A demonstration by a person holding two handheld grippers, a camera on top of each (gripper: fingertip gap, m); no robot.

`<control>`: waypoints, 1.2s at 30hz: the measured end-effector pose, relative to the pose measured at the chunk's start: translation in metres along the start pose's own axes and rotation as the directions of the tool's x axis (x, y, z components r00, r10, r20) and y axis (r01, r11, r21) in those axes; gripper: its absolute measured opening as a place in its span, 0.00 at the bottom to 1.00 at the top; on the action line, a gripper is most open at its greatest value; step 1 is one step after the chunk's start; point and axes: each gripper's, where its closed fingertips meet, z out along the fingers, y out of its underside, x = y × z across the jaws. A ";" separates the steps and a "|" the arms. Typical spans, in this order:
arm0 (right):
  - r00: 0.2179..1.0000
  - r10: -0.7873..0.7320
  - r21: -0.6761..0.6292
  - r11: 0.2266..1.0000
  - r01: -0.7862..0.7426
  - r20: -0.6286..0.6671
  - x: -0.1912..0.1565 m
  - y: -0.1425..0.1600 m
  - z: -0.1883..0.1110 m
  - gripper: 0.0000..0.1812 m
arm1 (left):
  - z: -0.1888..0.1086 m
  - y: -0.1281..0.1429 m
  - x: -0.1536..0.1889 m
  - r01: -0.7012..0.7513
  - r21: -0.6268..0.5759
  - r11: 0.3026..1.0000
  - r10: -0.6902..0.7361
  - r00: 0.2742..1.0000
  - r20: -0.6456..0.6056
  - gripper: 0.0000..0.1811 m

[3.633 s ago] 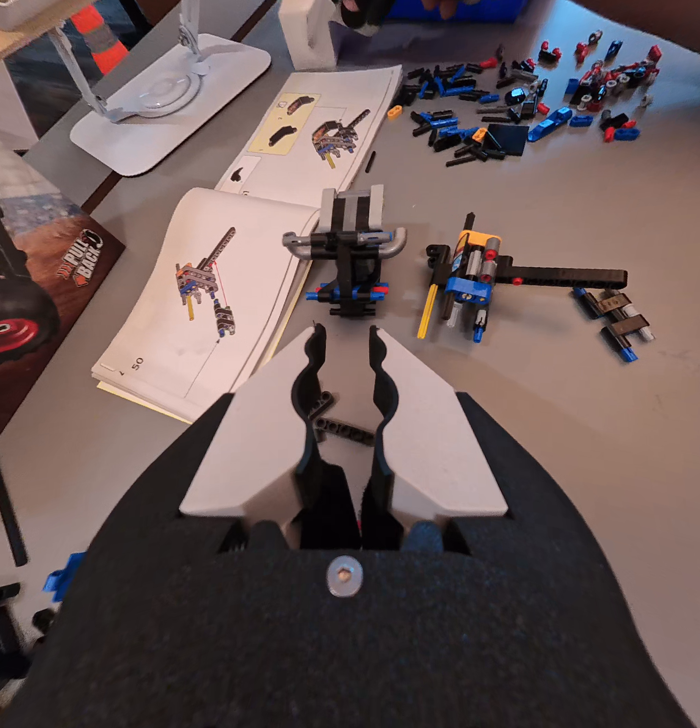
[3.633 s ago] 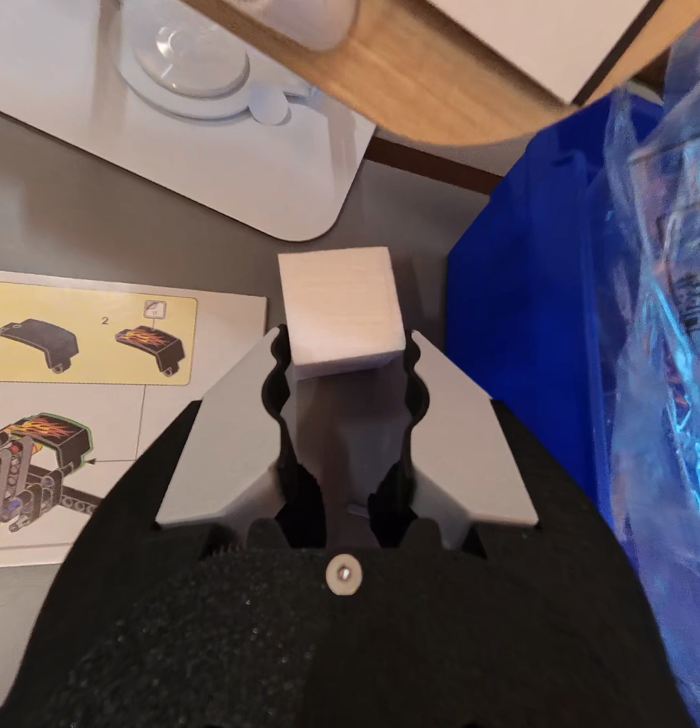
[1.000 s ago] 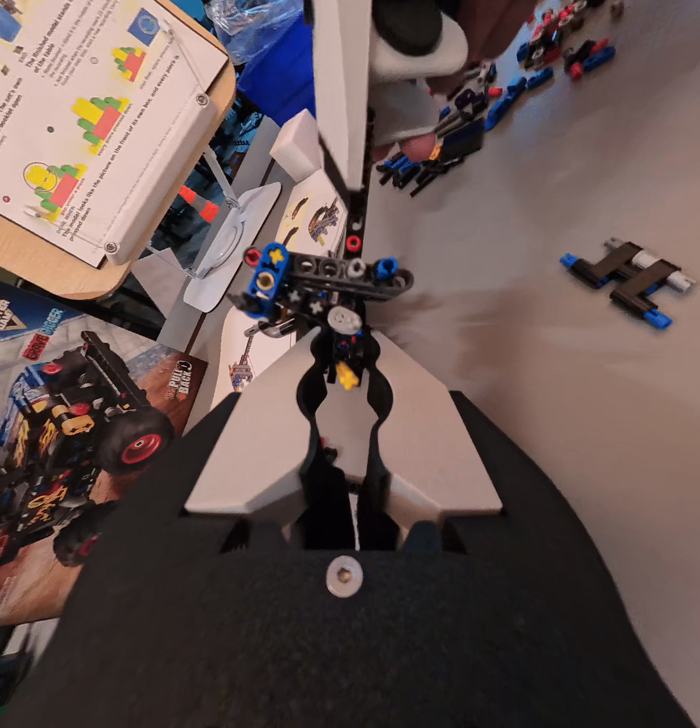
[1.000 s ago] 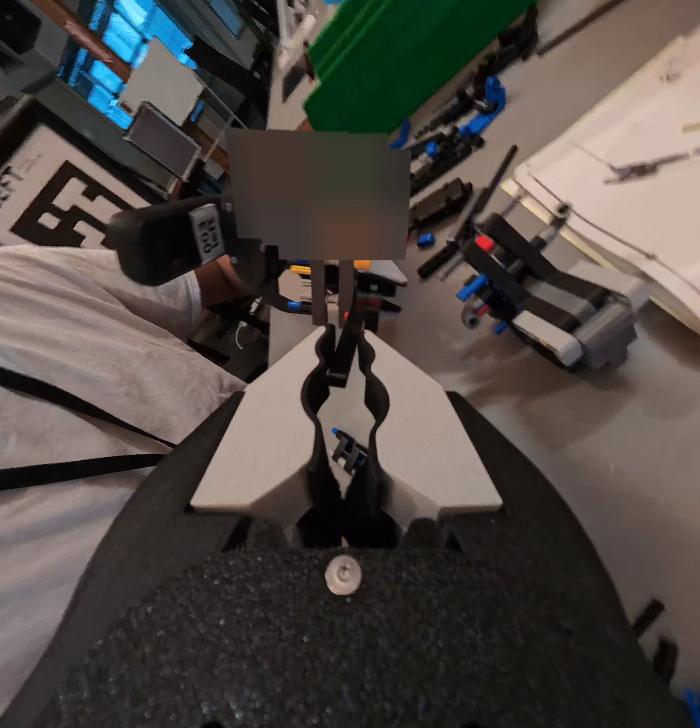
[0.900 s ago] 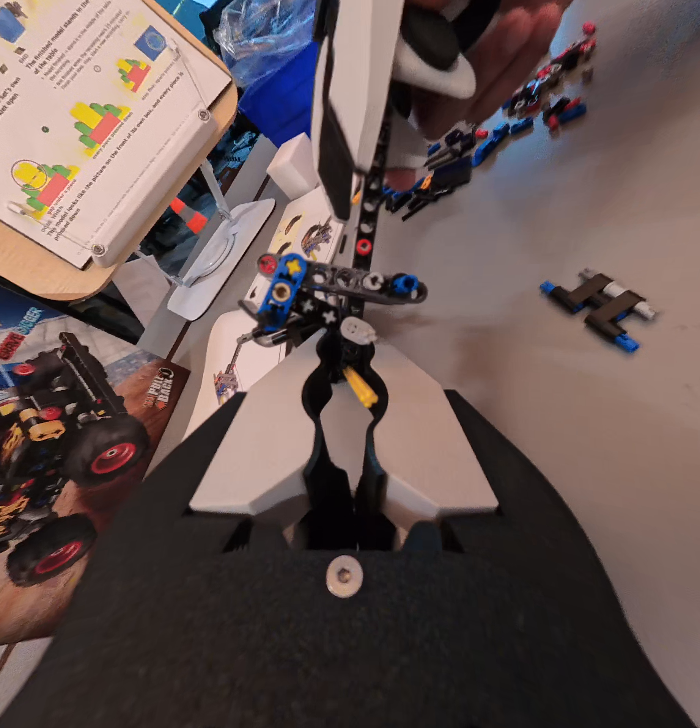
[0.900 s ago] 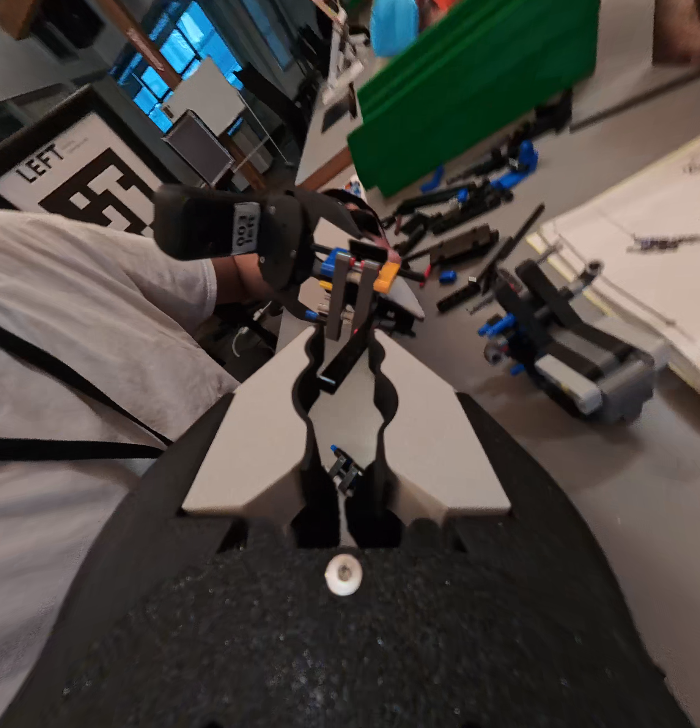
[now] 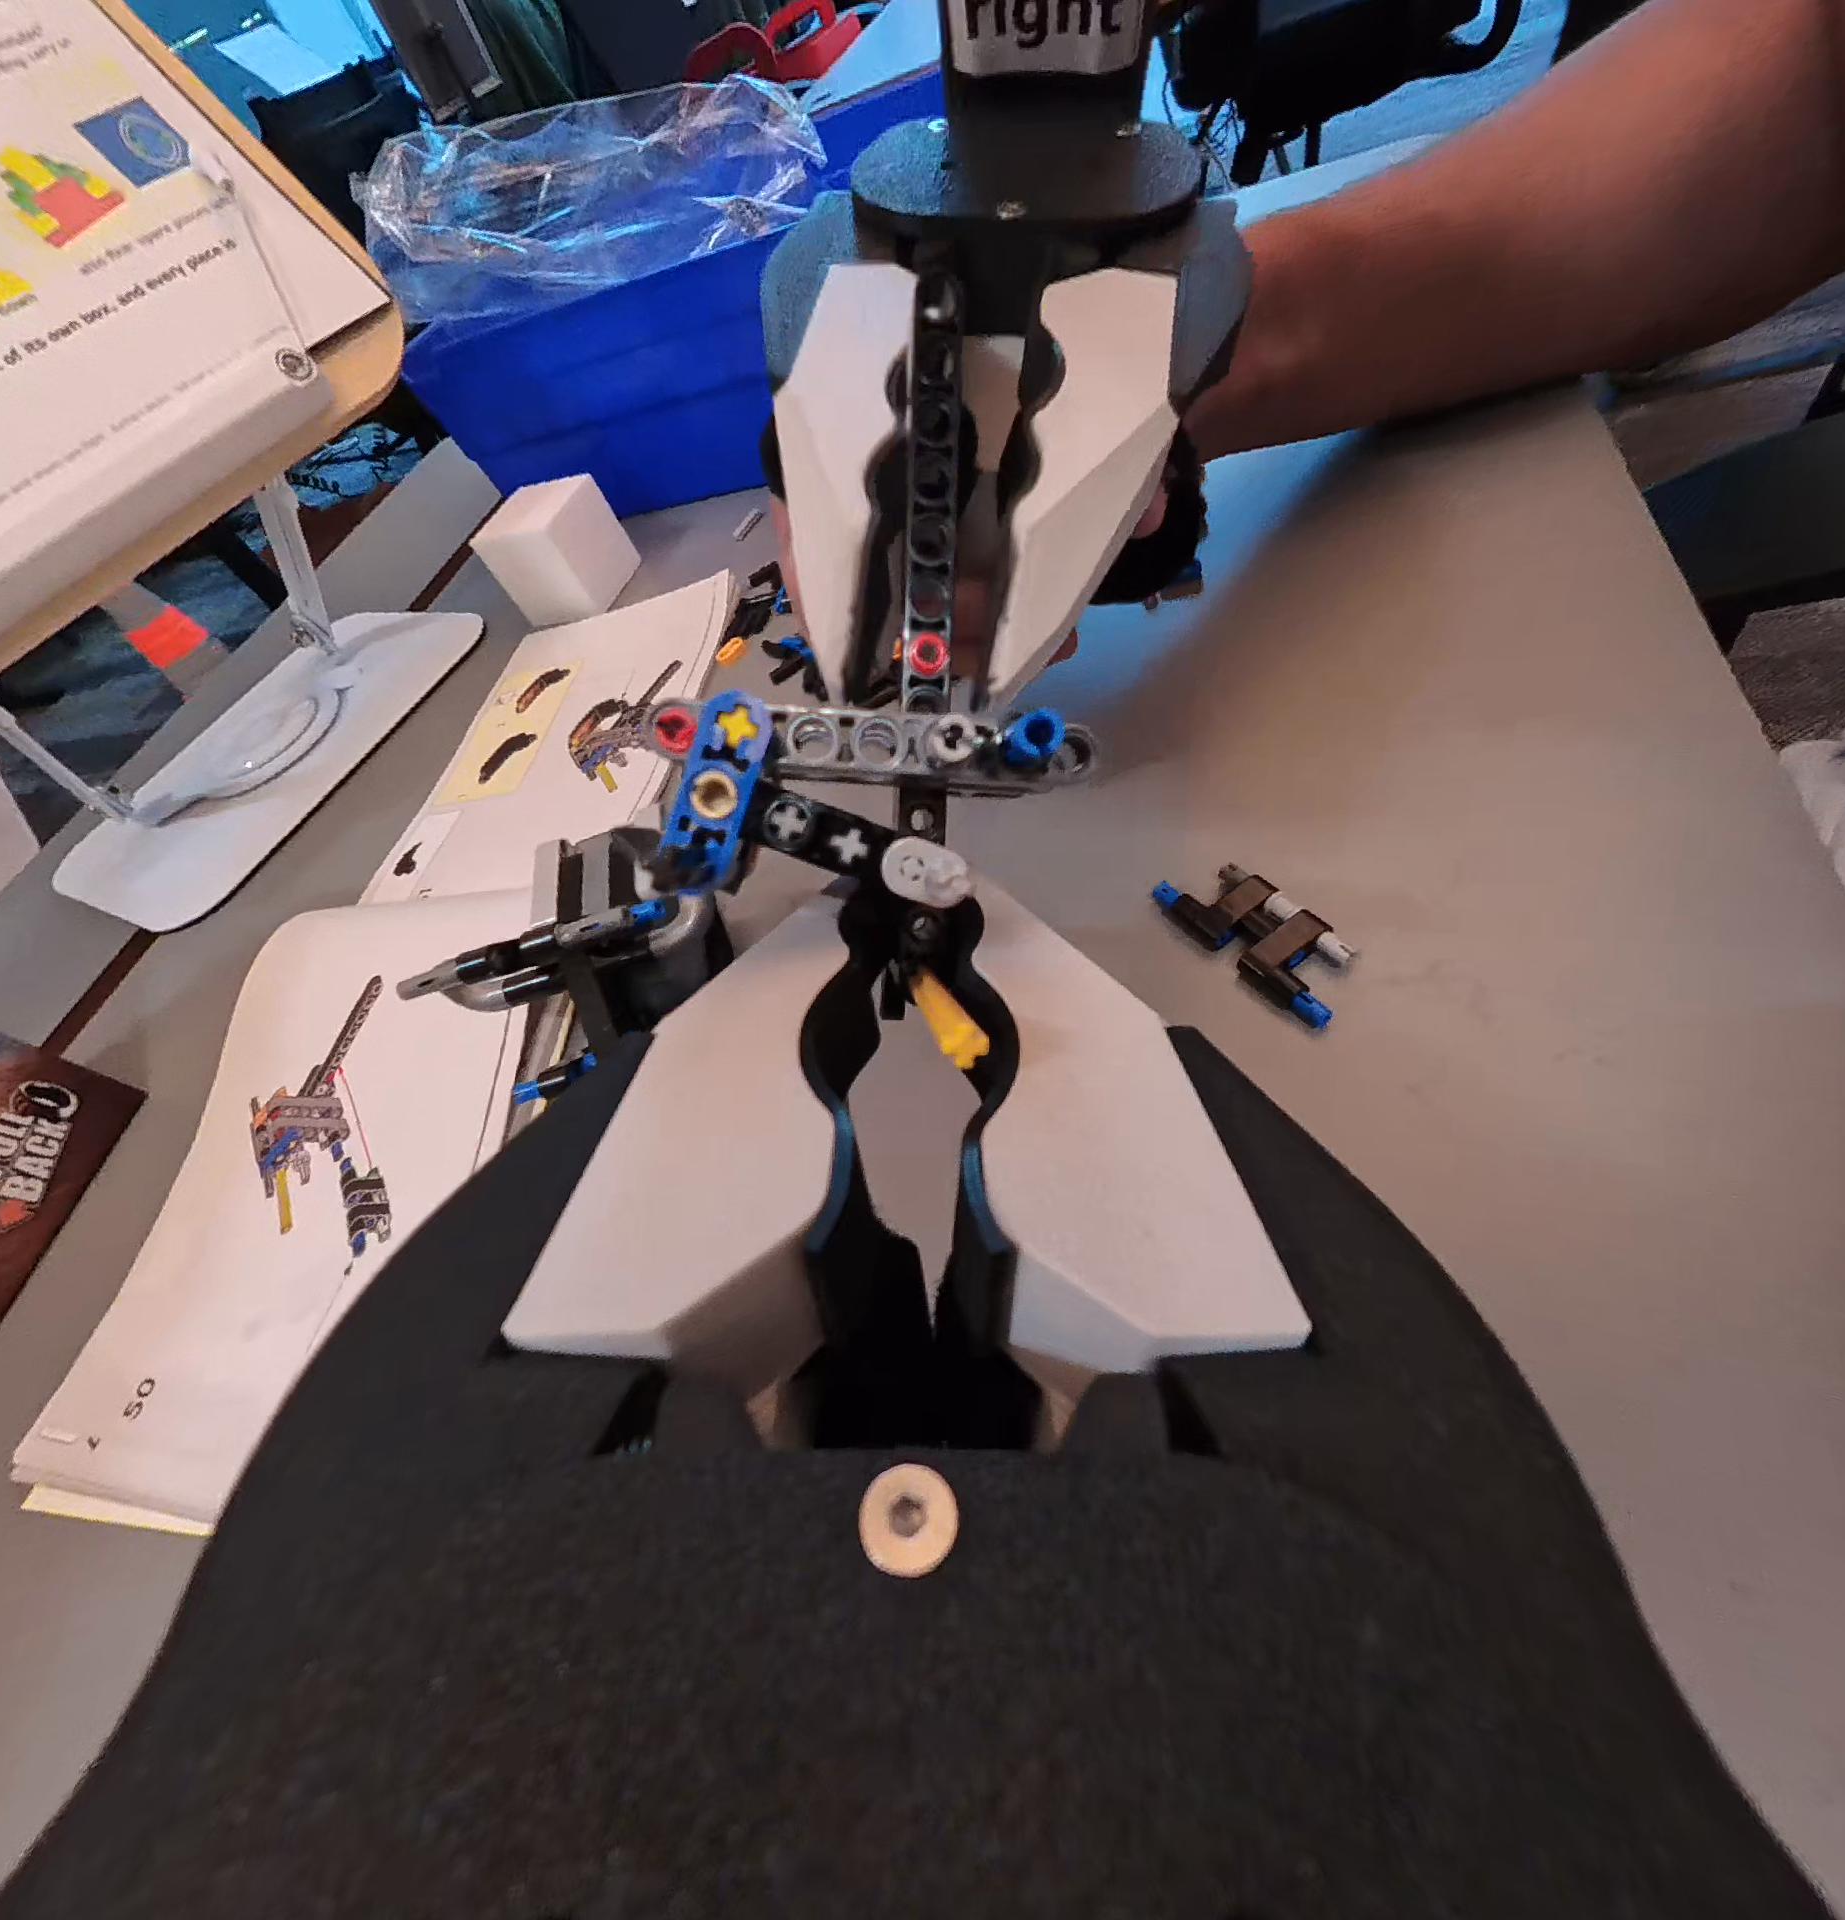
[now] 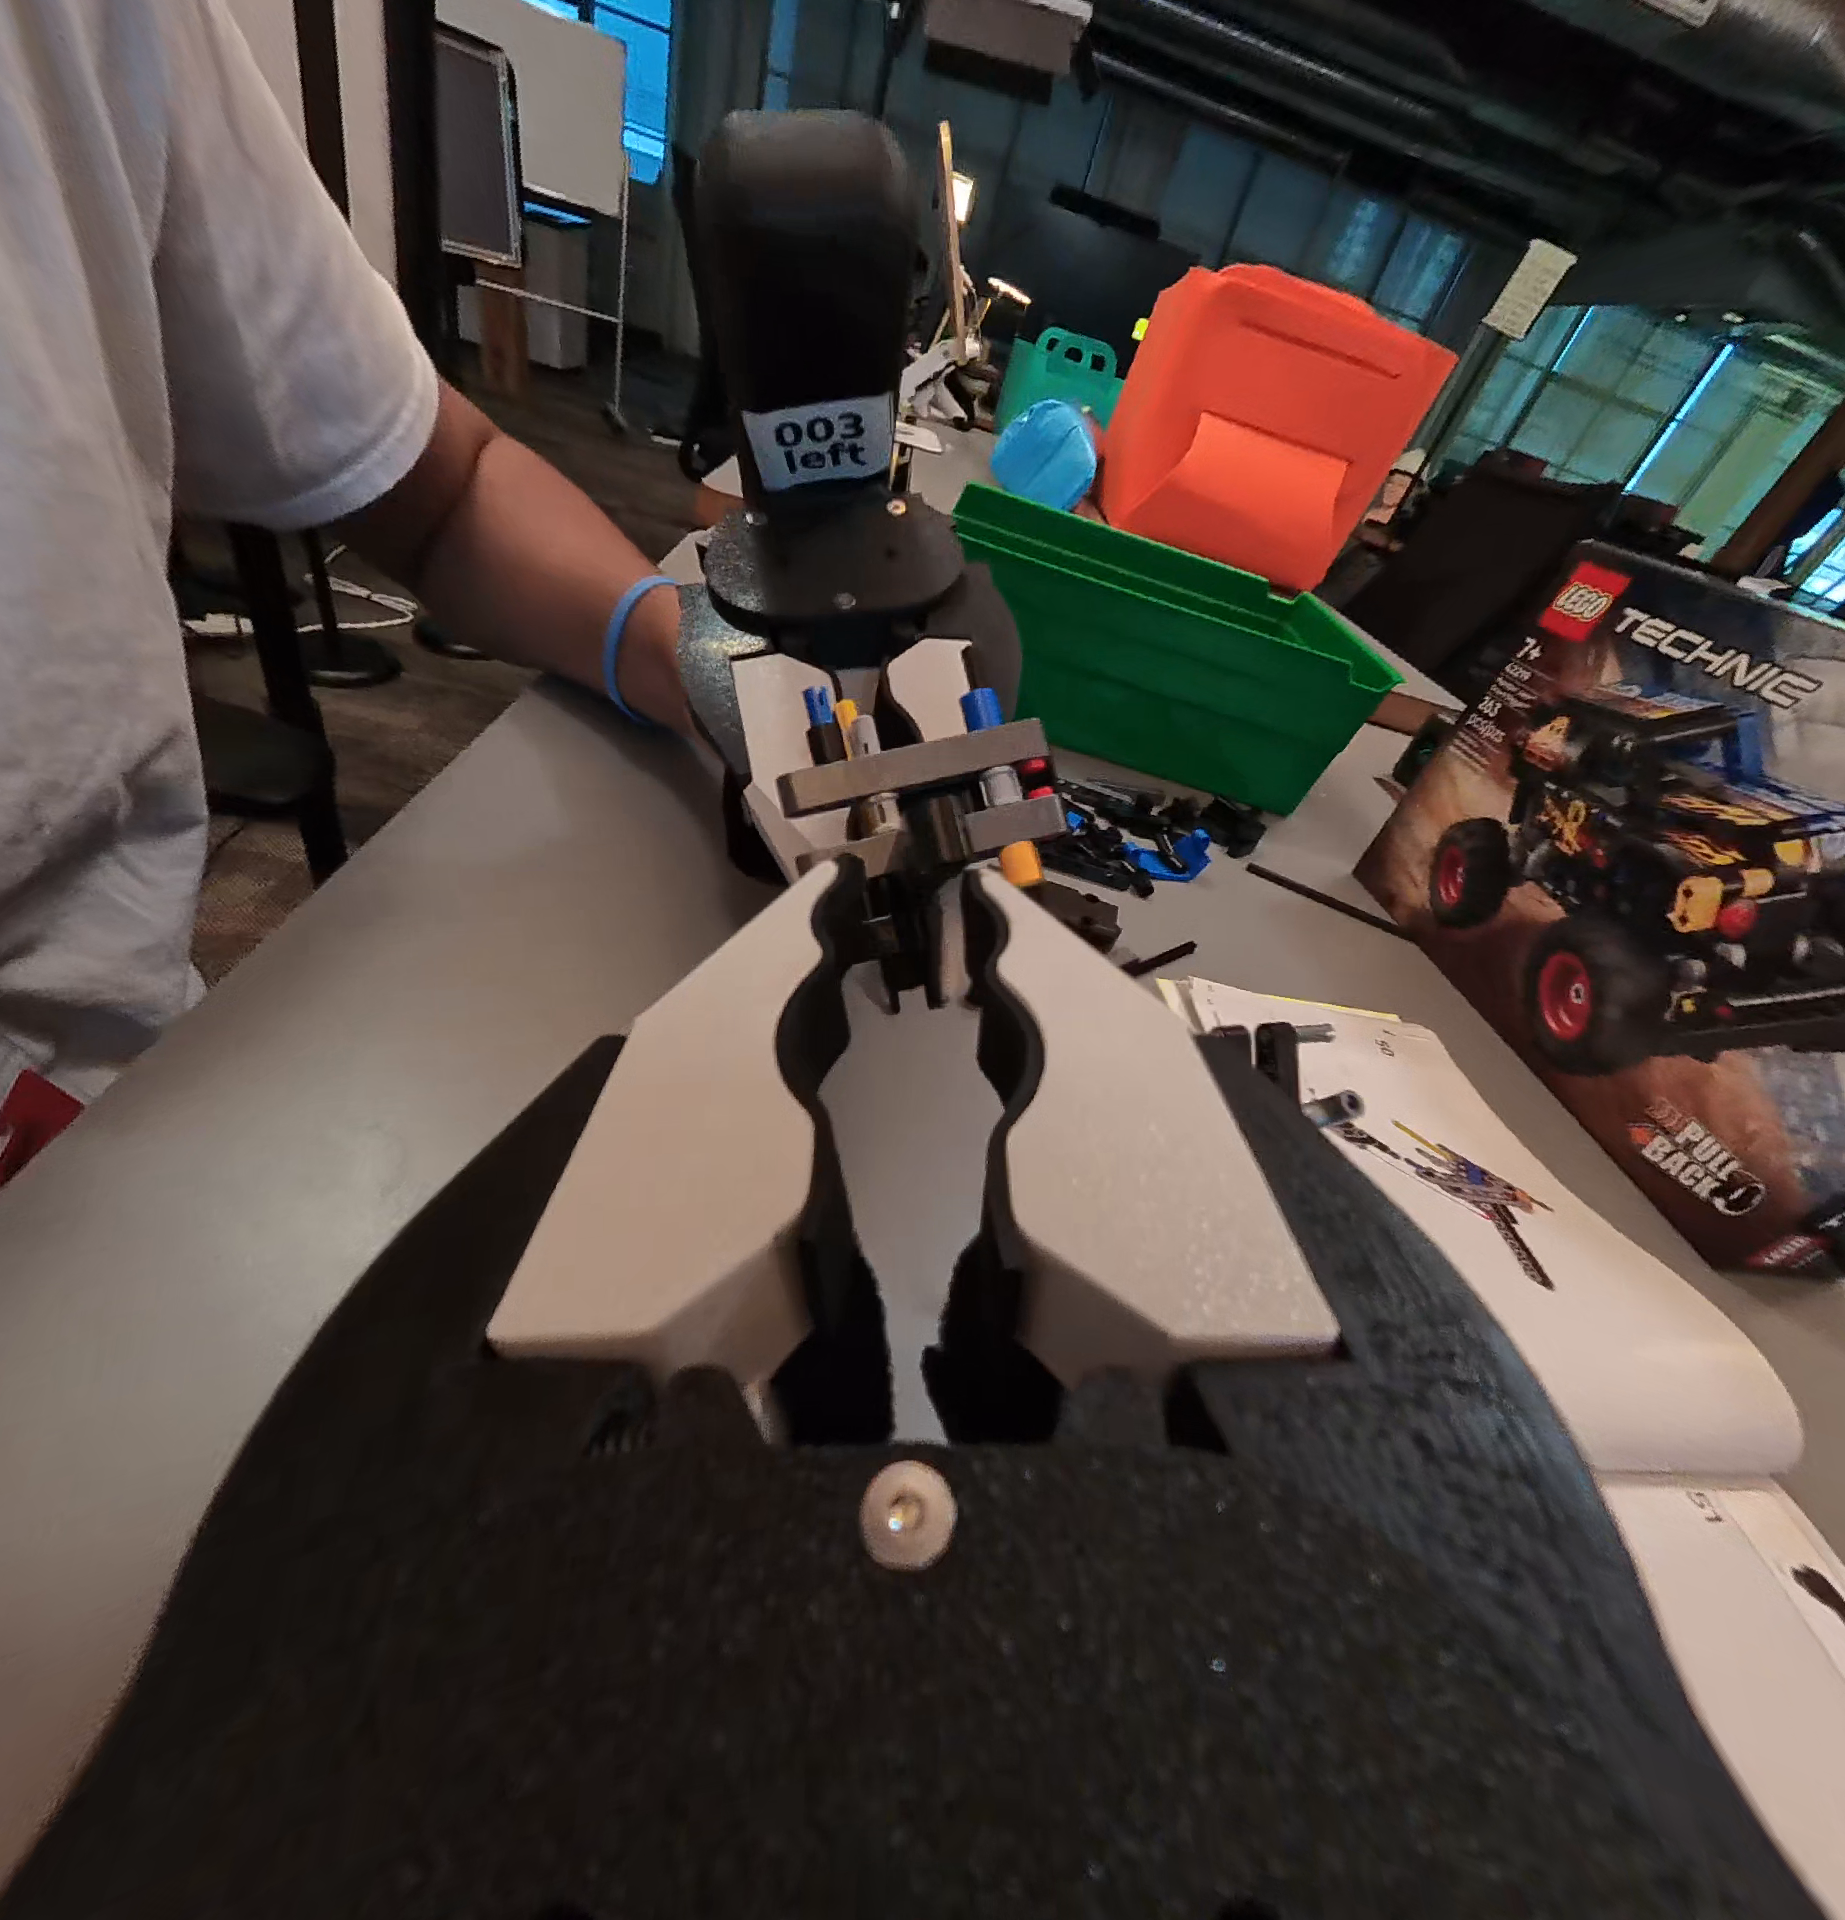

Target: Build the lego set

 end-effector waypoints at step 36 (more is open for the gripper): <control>0.997 -0.071 0.093 0.993 0.068 0.028 -0.014 -0.029 0.000 0.04 | -0.002 -0.018 0.013 0.054 0.136 0.989 -0.041 0.995 -0.092 0.03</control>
